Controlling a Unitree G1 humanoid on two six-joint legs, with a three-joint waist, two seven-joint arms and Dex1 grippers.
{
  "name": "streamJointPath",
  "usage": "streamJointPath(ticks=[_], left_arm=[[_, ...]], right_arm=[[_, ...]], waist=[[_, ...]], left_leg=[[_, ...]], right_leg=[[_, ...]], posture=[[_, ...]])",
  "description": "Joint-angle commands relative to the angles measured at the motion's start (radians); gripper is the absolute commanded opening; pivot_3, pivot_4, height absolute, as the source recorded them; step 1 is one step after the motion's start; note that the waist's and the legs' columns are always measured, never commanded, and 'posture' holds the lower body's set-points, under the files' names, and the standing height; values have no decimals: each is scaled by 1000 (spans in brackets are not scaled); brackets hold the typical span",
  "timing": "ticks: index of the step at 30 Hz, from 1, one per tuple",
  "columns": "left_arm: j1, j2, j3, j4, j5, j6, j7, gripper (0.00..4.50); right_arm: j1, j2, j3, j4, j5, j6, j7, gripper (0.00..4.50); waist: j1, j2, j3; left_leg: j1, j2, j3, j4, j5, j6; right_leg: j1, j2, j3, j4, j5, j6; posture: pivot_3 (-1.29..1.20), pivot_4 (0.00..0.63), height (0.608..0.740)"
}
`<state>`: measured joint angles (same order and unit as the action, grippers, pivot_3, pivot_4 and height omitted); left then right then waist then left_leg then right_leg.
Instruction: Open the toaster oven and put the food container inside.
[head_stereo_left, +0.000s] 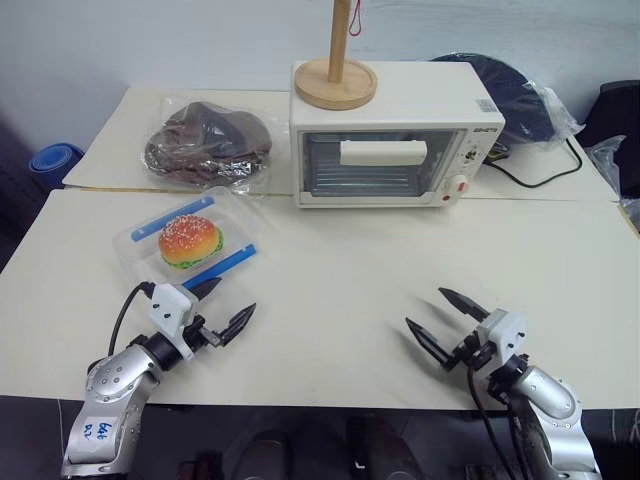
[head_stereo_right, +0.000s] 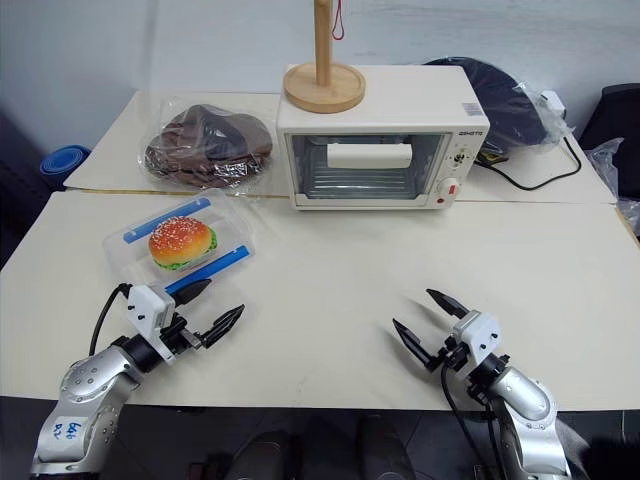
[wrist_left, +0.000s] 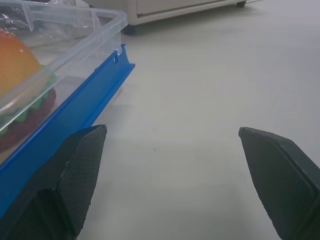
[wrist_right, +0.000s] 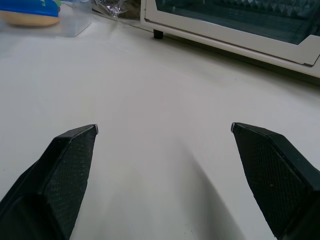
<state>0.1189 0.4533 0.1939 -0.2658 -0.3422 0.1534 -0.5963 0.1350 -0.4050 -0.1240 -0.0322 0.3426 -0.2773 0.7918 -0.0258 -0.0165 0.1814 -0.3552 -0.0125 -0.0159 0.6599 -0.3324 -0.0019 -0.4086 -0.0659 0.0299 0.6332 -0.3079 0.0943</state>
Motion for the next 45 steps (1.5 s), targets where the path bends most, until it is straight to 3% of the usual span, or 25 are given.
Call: streamJointPath(ticks=[1, 4, 7, 14, 22, 28, 35, 38, 45], left_arm=[[-1, 31, 5, -81, -46, 27, -36, 4500], [-15, 83, 64, -158, -245, 185, -90, 4500], [-53, 136, 126, -178, -345, 254, -110, 4500], [-173, 203, 182, -162, -432, 308, -136, 4500], [-220, 166, 164, -206, -486, 359, -69, 4500], [-219, 159, 143, -208, -474, 363, -63, 4500], [-285, 161, 105, -140, -420, 361, -34, 4500], [-387, 144, 75, -48, -364, 340, -2, 3933], [-697, 80, -79, 268, -172, 253, -16, 1901]], right_arm=[[-51, -18, -19, -13, 40, 13, 13, 4465], [-172, -41, -36, -8, 111, 115, 22, 4465], [-310, -68, -43, 30, 160, 203, 42, 4465], [-618, -65, -36, 267, 112, 233, 30, 4465], [-849, 16, -29, 498, 52, 111, 17, 4465], [-880, 56, -15, 482, 61, 82, 81, 4465], [-713, 8, 29, 310, 46, 101, 179, 4465], [-634, -13, 50, 251, 23, 84, 201, 4500], [-601, -10, 61, 229, -9, 54, 178, 4500]], waist=[[0, 0, 0], [-6, 0, 0], [-2, 1, 0], [0, 2, 1], [-10, 2, 1], [-9, 2, 1], [-4, 2, 1], [-3, 2, 1], [-4, 2, 1]], left_leg=[[0, 0, 0, 0, 0, 0], [0, 1, 0, 0, 0, 0], [0, 1, 0, 0, 0, 0], [-1, 1, -1, 0, 0, -1], [-3, 2, 2, 0, 1, -4], [-3, 4, 2, 0, 2, -7], [-4, 4, 2, 0, 2, -7], [-4, 4, 2, 1, 2, -7], [-4, 4, 3, 2, 3, -9]], right_leg=[[0, 0, 0, 0, 0, 0], [0, 0, 1, 1, 0, 0], [-1, 0, 0, 2, 0, -1], [-2, 1, -1, 0, -1, -1], [-4, 3, 0, -2, 0, -1], [-4, 5, 0, 1, 0, -1], [-5, 5, 0, 2, 0, -1], [-5, 5, 0, 2, 0, -1], [-6, 6, 1, 3, 0, -1]], posture=[[0, 150, 740], [0, 150, 740], [0, 150, 740], [0, 150, 740], [0, 150, 740], [0, 150, 740], [0, 150, 740], [0, 150, 740], [0, 150, 740]])
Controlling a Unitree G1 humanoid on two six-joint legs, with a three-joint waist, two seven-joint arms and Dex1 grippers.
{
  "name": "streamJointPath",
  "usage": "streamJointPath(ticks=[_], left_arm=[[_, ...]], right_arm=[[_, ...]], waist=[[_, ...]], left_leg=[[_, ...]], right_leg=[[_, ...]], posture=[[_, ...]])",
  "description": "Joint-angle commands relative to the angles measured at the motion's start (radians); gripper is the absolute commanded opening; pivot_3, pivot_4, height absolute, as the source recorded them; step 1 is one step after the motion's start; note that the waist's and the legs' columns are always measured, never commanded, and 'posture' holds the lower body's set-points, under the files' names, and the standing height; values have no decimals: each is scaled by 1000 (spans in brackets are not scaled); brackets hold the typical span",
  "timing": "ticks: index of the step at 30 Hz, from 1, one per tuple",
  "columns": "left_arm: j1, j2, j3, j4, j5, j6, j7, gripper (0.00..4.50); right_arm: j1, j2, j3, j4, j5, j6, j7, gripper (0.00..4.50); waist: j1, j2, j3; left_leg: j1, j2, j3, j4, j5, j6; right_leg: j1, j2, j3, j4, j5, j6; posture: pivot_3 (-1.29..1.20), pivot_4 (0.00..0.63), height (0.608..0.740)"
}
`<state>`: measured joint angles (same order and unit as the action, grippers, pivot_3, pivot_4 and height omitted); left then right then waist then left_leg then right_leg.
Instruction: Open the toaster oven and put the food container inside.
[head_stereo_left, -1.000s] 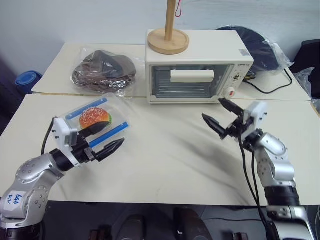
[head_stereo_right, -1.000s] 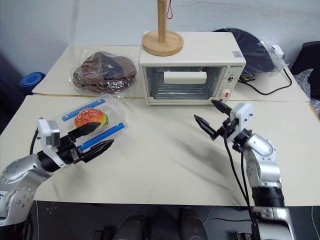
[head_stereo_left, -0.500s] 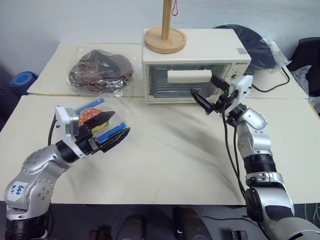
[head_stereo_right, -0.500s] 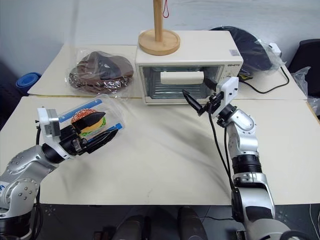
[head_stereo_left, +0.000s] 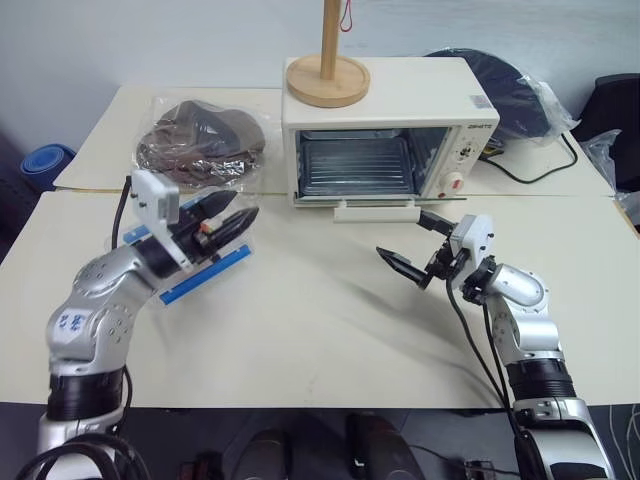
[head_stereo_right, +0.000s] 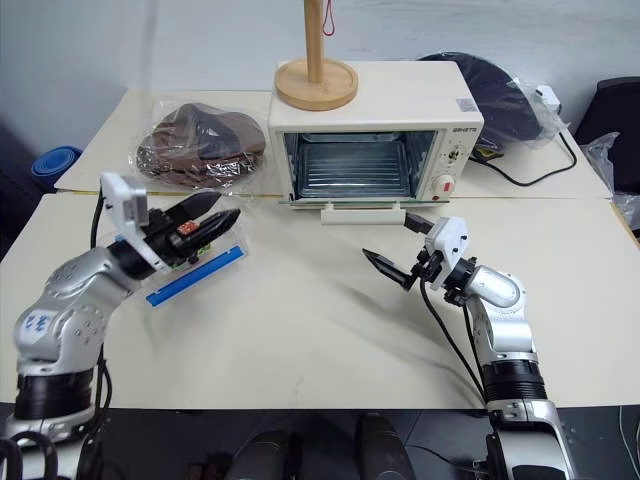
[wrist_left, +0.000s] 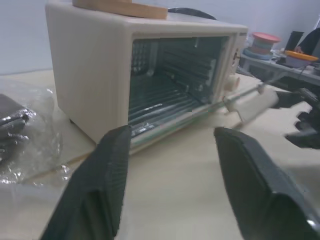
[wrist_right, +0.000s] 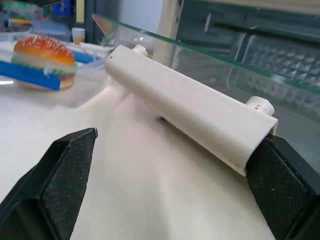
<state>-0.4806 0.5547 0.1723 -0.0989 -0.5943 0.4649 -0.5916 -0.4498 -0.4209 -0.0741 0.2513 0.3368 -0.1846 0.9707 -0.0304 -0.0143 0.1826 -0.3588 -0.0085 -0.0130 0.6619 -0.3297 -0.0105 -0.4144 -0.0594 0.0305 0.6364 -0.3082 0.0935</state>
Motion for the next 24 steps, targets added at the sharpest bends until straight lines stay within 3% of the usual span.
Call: streamJointPath(ticks=[1, 6, 7, 11, 18, 24], left_arm=[[-132, -33, -75, 141, 99, -77, -36, 1544], [-282, -93, -168, 352, 208, -180, -116, 104], [-300, -101, -182, 383, 225, -199, -132, 21], [-329, -141, -236, 430, 271, -256, -201, 21], [-238, -128, -320, 348, 366, -299, -271, 21], [-181, -168, -363, 315, 462, -284, -180, 21]], right_arm=[[-18, 7, 10, -52, -5, -40, -5, 4500], [-20, 2, 4, -42, -12, -54, -17, 4500], [-16, 0, 3, -44, -13, -55, -20, 4500], [62, -22, -26, -90, -11, -56, -41, 4500], [310, -90, -135, -208, 22, -57, -75, 4500], [466, -142, -225, -319, 88, -10, -85, 4500]], waist=[[1, 0, 0], [0, 0, 0], [0, 0, 0], [4, 0, 0], [30, 0, 0], [29, 0, 0]], left_leg=[[0, 0, 0, 0, 0, 0], [-2, 0, 1, 0, 0, -1], [-3, 0, 1, 0, 0, -1], [-14, 0, 1, 4, 0, -1], [-15, -1, 3, 6, 0, 0], [-11, -3, 5, 6, 2, 3]], right_leg=[[0, 0, 0, 0, 0, 0], [-1, 0, 0, 1, 0, 0], [-2, 0, 0, 1, 0, 0], [-13, 0, 1, 6, 0, 1], [-13, -1, 2, 7, 1, 1], [-12, -2, 4, 7, 1, 2]], posture=[[0, 150, 740], [0, 150, 740], [0, 150, 740], [0, 150, 740], [0, 150, 740], [0, 150, 740]])
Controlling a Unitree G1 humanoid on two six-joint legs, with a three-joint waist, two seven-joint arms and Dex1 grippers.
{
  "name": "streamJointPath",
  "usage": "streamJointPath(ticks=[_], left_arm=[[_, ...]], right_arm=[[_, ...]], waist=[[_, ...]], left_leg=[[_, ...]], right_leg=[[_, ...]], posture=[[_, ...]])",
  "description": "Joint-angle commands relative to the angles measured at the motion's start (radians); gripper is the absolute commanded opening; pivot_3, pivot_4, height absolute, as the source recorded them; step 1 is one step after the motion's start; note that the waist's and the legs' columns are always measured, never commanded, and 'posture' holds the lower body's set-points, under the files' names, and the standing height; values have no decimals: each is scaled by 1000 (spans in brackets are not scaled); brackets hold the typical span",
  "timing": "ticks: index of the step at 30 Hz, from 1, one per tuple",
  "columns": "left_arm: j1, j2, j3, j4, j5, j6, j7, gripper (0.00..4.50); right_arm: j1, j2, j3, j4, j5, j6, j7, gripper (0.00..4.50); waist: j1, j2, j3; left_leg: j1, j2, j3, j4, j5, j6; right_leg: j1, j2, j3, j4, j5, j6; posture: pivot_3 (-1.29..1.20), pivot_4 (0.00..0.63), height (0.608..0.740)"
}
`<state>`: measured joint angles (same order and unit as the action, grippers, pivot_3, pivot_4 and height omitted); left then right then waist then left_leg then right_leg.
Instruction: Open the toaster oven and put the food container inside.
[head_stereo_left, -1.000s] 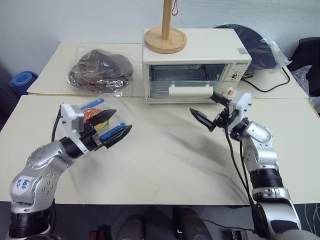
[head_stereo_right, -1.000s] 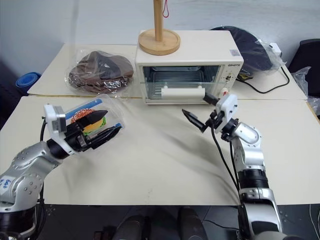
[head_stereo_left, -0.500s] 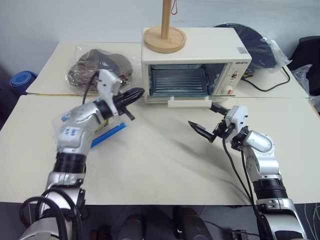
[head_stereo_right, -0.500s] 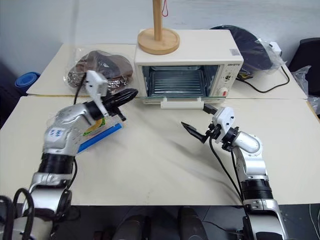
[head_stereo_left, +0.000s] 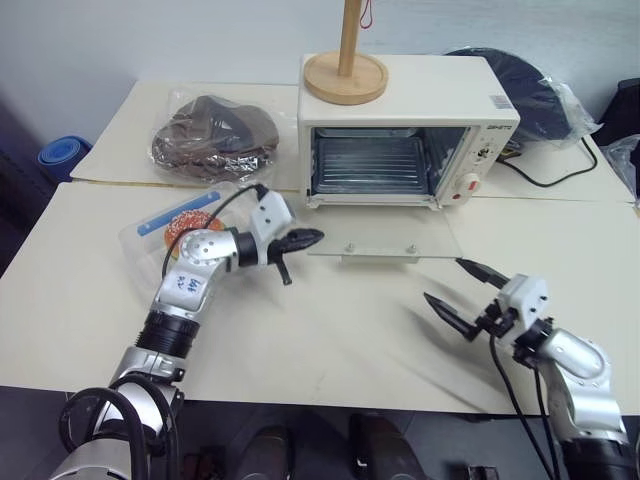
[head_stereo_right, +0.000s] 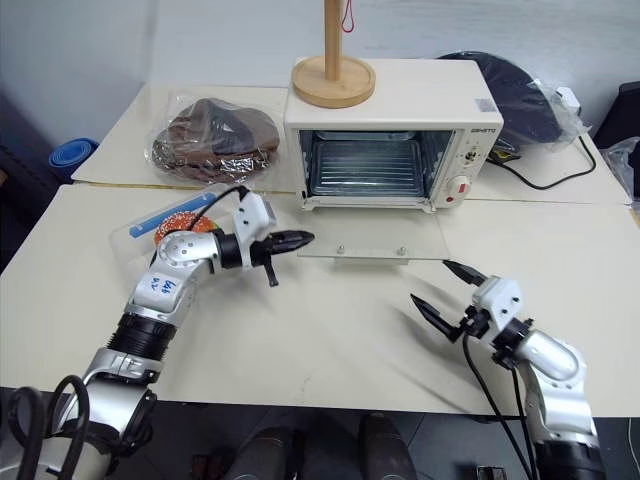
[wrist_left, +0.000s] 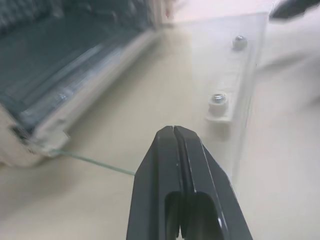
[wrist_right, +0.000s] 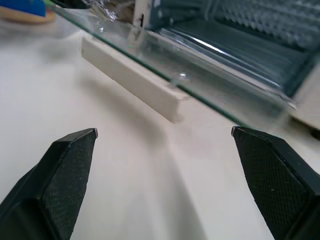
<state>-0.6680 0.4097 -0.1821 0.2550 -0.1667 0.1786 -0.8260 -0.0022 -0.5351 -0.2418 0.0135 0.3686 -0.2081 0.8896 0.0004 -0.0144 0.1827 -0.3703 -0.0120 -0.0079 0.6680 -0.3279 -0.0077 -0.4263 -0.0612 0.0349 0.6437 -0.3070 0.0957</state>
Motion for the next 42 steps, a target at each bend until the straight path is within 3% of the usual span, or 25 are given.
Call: streamJointPath(ticks=[1, 7, 10, 12, 17, 20, 25, 31, 37, 42], left_arm=[[13, -34, -7, -41, 47, 10, 79, 21], [76, -53, -14, -83, 101, 24, 144, 21], [149, -53, 59, -205, 35, 83, 175, 194], [225, -35, 158, -366, -75, 153, 169, 588], [479, 78, 526, -733, -392, 366, 194, 2119], [646, 145, 819, -787, -515, 464, 236, 3052], [846, 208, 1117, -756, -628, 544, 245, 4482], [1014, 239, 1269, -602, -643, 585, 247, 4482], [782, 429, 1209, -497, -770, 899, 460, 4482], [567, 522, 1080, -389, -769, 1155, 616, 4482]], right_arm=[[29, -33, -67, -97, 70, 23, -3, 4500], [4, -56, -64, -155, 139, 72, 36, 4500], [-54, -61, -37, -168, 165, 112, 54, 4500], [-103, -55, -19, -202, 239, 140, 106, 4500], [-159, -41, 43, -206, 259, 145, 200, 4500], [-185, -22, 83, -192, 256, 126, 247, 4500], [-229, 16, 116, -182, 248, 100, 274, 4500], [-258, 61, 164, -215, 223, 88, 261, 4500], [-264, 72, 189, -219, 210, 107, 239, 4500], [-264, 70, 195, -219, 203, 117, 232, 4500]], waist=[[-3, 0, 0], [-3, 0, 0], [-3, 0, 0], [-9, 0, 0], [-22, -1, 0], [-24, -1, 0], [-24, -1, 0], [-28, -1, 0], [-2, -5, -1], [-8, -5, -1]], left_leg=[[0, 0, 1, 0, 0, 1], [2, 0, 1, -1, 0, 1], [1, 0, 1, -1, 0, 1], [1, 1, 1, -1, 0, 1], [0, 5, -3, -2, 0, -2], [0, 5, -3, -2, -1, 0], [1, 4, -4, -2, -3, 3], [2, 4, -6, -3, -4, 3], [2, 4, -10, -3, -4, 1], [1, 4, -10, -5, -5, 0]], right_leg=[[0, 0, 0, 0, 0, 1], [0, 0, 1, 1, 0, 1], [0, 0, 2, 1, 0, 1], [-1, 0, 2, 1, 0, 1], [-1, 2, 0, 0, 0, 0], [0, 1, 0, -1, 0, -1], [1, 1, -1, -1, -1, -2], [3, 0, -3, -4, -1, -4], [4, -1, -7, -4, 0, -7], [2, 0, -7, -4, 0, -7]], posture=[[0, 150, 740], [0, 150, 740], [0, 150, 740], [0, 150, 740], [0, 150, 740], [0, 150, 740], [0, 150, 740], [0, 150, 740], [0, 150, 740], [0, 150, 740]])
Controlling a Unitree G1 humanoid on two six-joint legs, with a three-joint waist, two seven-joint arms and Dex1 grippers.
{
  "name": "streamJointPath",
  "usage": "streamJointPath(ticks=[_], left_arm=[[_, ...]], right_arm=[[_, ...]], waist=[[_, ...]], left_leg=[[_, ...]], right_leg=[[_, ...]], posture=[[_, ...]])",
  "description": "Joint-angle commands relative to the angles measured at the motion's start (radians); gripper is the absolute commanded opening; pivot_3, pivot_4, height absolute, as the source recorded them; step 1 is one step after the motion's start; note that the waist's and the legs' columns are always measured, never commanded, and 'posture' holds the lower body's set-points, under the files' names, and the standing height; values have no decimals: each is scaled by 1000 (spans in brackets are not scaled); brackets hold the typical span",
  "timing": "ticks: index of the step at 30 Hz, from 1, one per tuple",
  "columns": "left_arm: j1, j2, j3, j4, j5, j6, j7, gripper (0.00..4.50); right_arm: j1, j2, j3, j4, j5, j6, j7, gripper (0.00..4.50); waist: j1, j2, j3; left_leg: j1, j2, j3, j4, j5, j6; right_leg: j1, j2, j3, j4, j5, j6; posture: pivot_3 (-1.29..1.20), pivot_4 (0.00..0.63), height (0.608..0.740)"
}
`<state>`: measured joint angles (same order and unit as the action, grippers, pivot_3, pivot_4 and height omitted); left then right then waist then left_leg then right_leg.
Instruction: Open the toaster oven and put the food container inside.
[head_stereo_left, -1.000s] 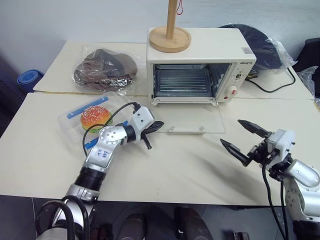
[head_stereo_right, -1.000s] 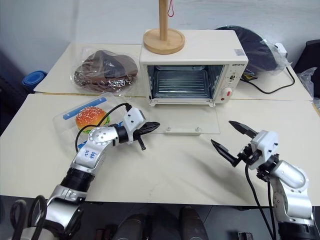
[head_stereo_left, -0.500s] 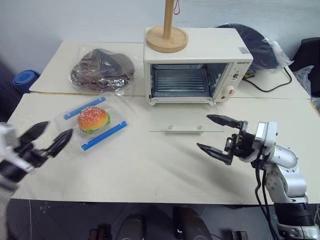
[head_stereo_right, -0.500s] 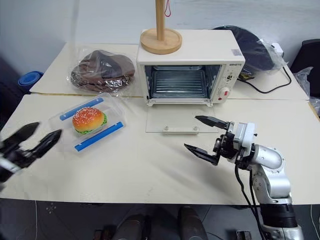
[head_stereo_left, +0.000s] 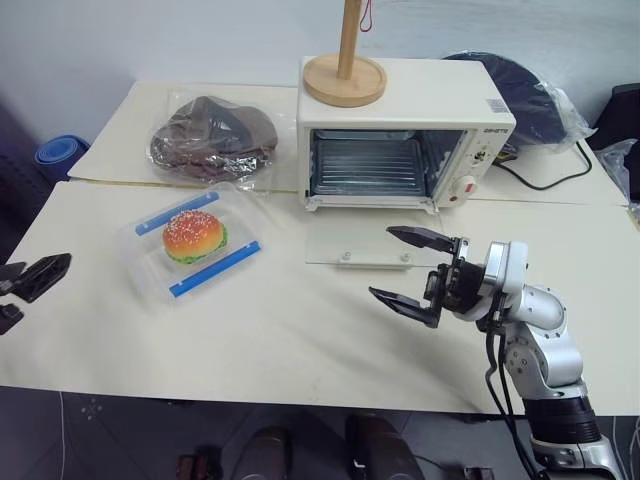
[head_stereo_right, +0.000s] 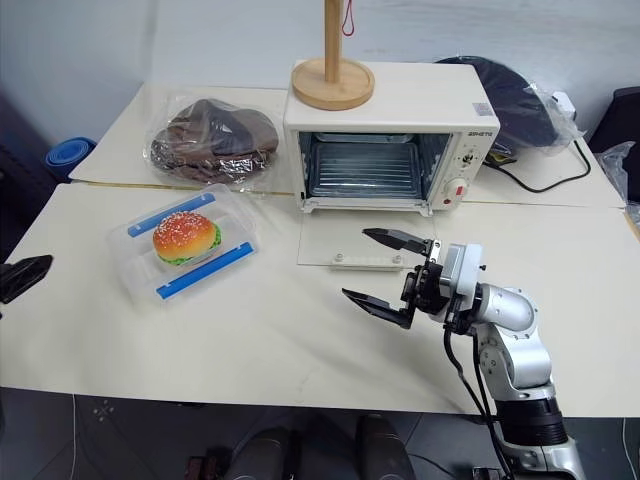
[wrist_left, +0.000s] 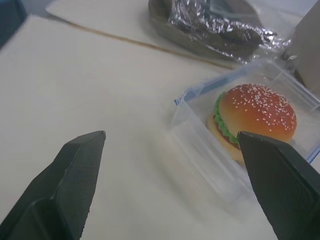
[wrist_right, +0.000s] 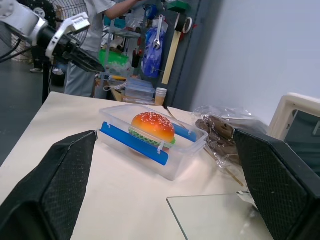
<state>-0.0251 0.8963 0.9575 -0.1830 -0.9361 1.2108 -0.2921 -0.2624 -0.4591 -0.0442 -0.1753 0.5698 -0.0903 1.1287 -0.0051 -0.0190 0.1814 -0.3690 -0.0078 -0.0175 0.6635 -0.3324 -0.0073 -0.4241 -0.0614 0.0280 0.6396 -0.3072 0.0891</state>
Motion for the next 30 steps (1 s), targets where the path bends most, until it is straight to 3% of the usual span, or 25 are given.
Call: streamJointPath(ticks=[1, 6, 10, 13, 20, 25, 30], left_arm=[[-100, 46, -100, 60, 14, 132, 80, 4482], [-247, 44, -212, 142, 49, 231, 108, 4482], [-278, 57, -288, 179, 114, 267, 113, 4482], [-303, 55, -286, 215, 141, 289, 107, 3930], [-390, 30, -292, 254, 184, 293, 102, 1864], [-463, 71, -324, 256, 208, 286, 63, 350], [-539, 139, -412, 173, 192, 322, -4, 90]], right_arm=[[-2, -5, -3, -29, 1, -1, -7, 4500], [32, 5, -7, -5, -11, -40, 9, 4500], [59, 7, -14, 17, -16, -77, 26, 4500], [83, 7, -31, 56, -19, -126, 44, 4500], [111, 3, -58, 113, -32, -206, 38, 4500], [114, 1, -63, 123, -41, -220, 25, 4500], [124, -12, -77, 150, -51, -232, 19, 4500]], waist=[[-5, 0, 0], [-22, -1, 0], [-27, -1, 0], [-26, -1, 0], [-22, -1, 0], [-24, -1, 0], [-23, -1, -1]], left_leg=[[-1, 0, 0, 0, 0, -1], [-2, 0, 1, 0, 4, -7], [-1, 0, 3, -1, 4, -7], [-1, 1, 3, -1, 4, -8], [-1, 0, 3, 0, 4, -8], [-1, 0, 3, 0, 5, -9], [-2, 0, 2, 0, 5, -9]], right_leg=[[-2, 0, 0, 1, 0, 0], [-3, 1, 1, 4, 0, 0], [-4, 1, 2, 4, 0, 0], [-4, 1, 2, 4, 0, 0], [-4, 1, 2, 4, 0, 0], [-4, 1, 2, 5, 0, 0], [-4, 1, 2, 5, 0, 0]], posture=[[0, 150, 740], [0, 150, 740], [0, 150, 740], [0, 150, 740], [0, 150, 740], [0, 150, 740], [0, 150, 740]])
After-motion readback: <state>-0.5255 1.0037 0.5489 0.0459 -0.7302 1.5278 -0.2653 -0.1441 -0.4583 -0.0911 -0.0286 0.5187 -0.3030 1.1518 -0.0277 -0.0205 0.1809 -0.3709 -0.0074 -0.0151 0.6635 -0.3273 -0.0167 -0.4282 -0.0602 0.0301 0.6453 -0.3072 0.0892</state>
